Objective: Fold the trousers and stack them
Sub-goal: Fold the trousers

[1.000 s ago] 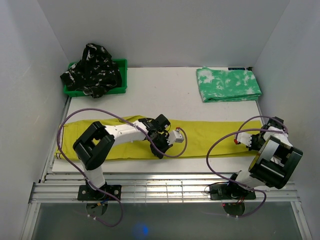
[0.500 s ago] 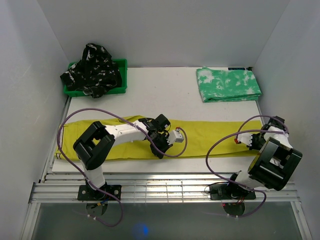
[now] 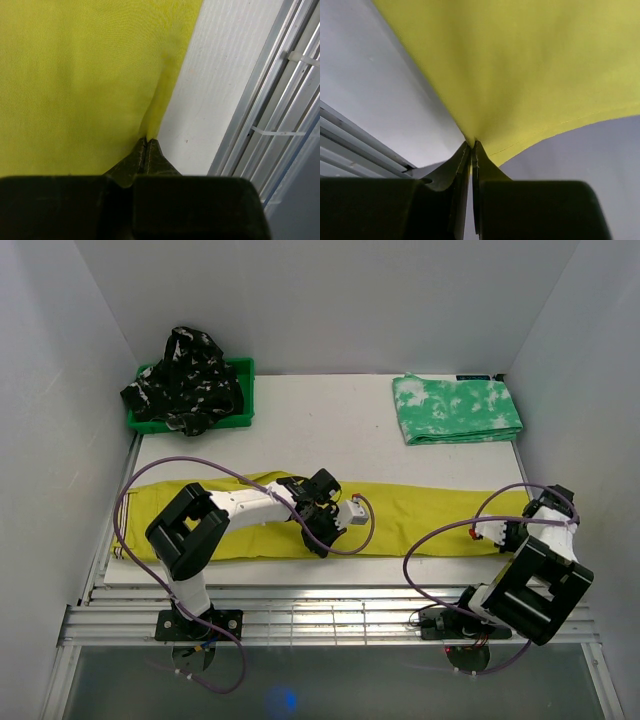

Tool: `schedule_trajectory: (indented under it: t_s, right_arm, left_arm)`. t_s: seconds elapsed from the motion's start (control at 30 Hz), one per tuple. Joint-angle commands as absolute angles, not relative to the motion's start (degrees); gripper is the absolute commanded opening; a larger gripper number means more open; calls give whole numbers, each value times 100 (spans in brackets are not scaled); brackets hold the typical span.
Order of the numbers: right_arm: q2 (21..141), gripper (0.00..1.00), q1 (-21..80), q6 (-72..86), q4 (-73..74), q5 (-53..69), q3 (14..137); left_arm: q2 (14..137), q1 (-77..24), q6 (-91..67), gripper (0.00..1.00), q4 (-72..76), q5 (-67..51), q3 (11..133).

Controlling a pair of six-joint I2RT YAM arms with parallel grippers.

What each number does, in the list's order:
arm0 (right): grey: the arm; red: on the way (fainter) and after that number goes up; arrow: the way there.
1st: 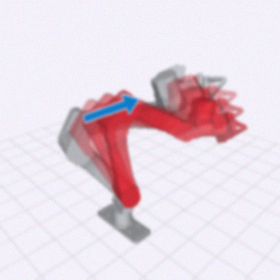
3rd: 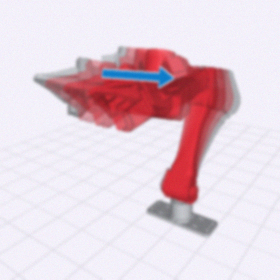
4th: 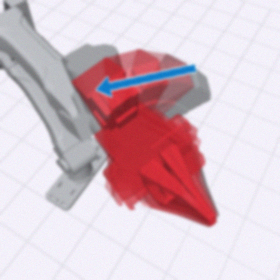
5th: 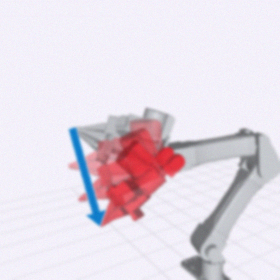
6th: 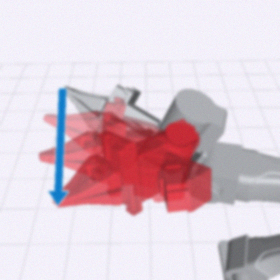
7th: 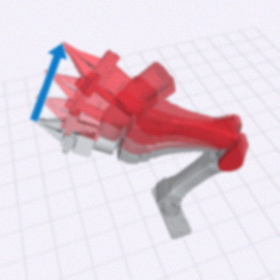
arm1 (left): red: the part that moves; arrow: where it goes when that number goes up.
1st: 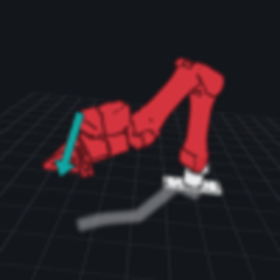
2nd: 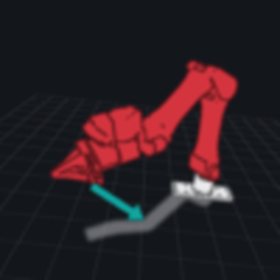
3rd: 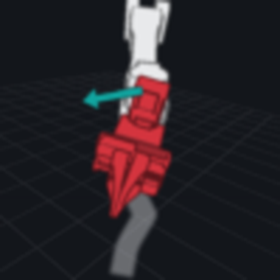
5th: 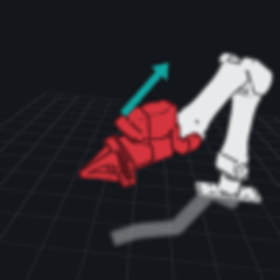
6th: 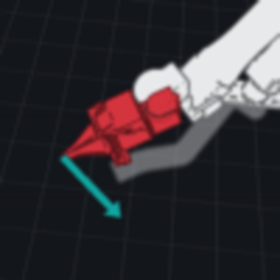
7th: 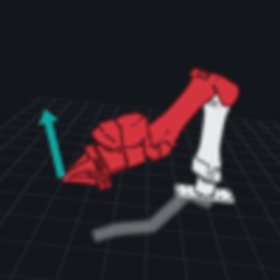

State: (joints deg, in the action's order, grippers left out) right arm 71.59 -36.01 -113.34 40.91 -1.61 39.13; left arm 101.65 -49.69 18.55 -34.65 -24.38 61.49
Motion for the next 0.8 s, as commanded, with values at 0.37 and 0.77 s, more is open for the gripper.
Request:
schedule_trajectory:
  t_s: [0.37, 0.77]
  right_arm:
    - [7980, 8, -3647, -11189, 2865, -650, 3770]
    - [8024, 8, -3656, -11232, 3103, -597, 4105]
  left_arm:
    - [10406, -5001, 1890, 0, -3771, -2153, 6091]
    - [10222, -5001, 1907, 0, -3762, -2136, 5818]
